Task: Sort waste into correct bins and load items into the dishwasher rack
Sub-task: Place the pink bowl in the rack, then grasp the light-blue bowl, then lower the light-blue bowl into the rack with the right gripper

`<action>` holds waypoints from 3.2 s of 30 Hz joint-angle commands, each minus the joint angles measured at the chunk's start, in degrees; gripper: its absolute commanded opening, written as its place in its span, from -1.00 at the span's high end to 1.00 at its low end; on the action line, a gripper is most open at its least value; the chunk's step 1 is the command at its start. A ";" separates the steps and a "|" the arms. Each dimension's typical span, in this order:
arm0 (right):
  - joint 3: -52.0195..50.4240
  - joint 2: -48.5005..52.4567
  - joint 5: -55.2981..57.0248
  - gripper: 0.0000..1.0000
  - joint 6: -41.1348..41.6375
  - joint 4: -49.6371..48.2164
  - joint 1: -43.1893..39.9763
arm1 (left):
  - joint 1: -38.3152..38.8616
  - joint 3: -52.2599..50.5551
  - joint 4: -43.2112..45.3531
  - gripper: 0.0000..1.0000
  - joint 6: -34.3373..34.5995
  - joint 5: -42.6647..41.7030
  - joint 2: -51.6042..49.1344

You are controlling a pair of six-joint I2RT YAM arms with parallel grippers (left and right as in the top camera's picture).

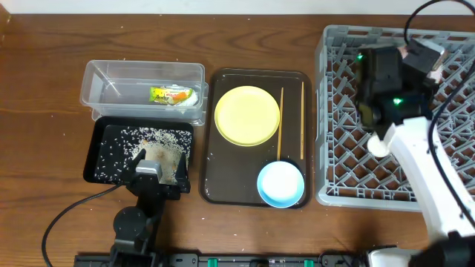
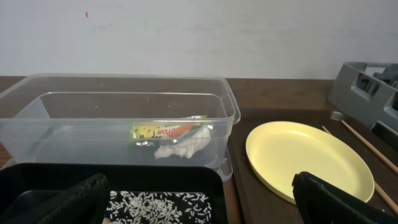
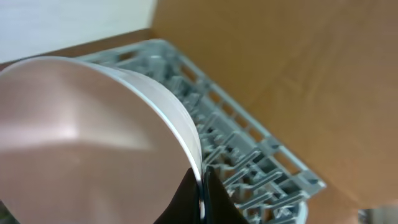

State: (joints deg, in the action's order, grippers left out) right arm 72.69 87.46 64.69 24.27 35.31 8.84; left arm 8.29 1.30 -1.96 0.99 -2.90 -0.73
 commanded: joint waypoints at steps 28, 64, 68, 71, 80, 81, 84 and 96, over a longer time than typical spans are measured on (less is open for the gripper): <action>0.50 8.61 -17.31 -0.44 -17.77 -0.44 11.10 | -0.31 -1.07 -1.81 -0.93 -0.96 0.09 0.44; -1.31 14.67 -61.05 0.98 -16.96 23.89 24.28 | -0.31 -1.07 -1.81 -0.93 -0.98 0.11 0.44; 0.66 5.92 -54.80 0.97 -12.85 22.01 23.63 | -0.31 -1.07 -1.81 -0.93 -0.96 0.09 0.44; 1.14 -1.68 -41.03 0.97 -9.38 17.90 22.25 | -0.31 -1.07 -1.81 -0.93 -0.96 0.09 0.44; 1.11 -9.70 0.20 0.97 -8.87 1.44 10.03 | -0.31 -1.07 -1.81 -0.93 -0.96 0.11 0.44; 1.11 -9.25 1.25 0.97 -8.87 0.26 8.02 | -0.31 -1.07 -1.81 -0.93 -0.96 0.11 0.44; 1.11 -7.04 2.58 0.98 -8.90 -2.29 0.74 | -0.31 -1.07 -1.81 -0.93 -0.96 0.11 0.44; 1.11 10.05 1.88 0.98 -14.51 -5.49 -15.37 | -0.31 -1.07 -1.81 -0.93 -0.96 0.11 0.44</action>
State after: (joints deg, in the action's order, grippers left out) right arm 73.82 94.56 64.93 10.85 29.26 -5.89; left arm 8.29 1.30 -1.96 1.02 -2.92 -0.73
